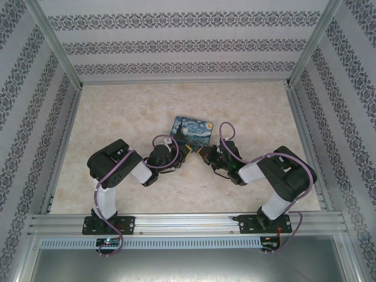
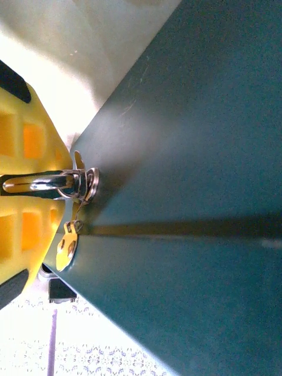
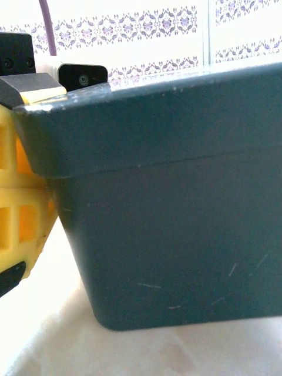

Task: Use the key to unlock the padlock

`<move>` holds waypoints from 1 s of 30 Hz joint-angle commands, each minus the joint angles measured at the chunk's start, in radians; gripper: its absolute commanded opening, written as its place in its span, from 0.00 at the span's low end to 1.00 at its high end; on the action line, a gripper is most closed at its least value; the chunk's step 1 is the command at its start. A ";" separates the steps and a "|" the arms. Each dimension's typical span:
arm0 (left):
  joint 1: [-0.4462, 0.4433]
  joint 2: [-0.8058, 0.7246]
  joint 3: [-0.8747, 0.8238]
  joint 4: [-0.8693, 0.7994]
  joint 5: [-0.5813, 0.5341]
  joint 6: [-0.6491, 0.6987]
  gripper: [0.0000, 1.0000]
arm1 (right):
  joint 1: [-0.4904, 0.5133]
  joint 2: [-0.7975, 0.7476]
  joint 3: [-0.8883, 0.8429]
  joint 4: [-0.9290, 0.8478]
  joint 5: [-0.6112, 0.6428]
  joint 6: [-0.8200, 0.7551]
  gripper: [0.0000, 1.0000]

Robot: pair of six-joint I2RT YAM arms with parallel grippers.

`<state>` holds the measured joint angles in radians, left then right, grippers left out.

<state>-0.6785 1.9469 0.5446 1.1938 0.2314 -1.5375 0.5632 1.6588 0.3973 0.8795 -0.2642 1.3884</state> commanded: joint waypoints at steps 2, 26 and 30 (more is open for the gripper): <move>-0.034 0.014 0.012 0.052 0.185 0.025 0.00 | -0.008 -0.001 0.054 0.056 -0.008 -0.002 0.00; -0.033 0.090 -0.007 0.220 0.143 -0.127 0.00 | -0.009 -0.009 0.006 0.071 0.043 0.012 0.00; -0.034 0.089 -0.003 0.230 0.133 -0.146 0.00 | -0.008 -0.007 0.004 0.075 0.047 0.013 0.00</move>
<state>-0.6785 2.0190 0.5442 1.3331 0.2272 -1.6341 0.5579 1.6577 0.3965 0.8867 -0.2409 1.3922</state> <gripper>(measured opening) 0.096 0.058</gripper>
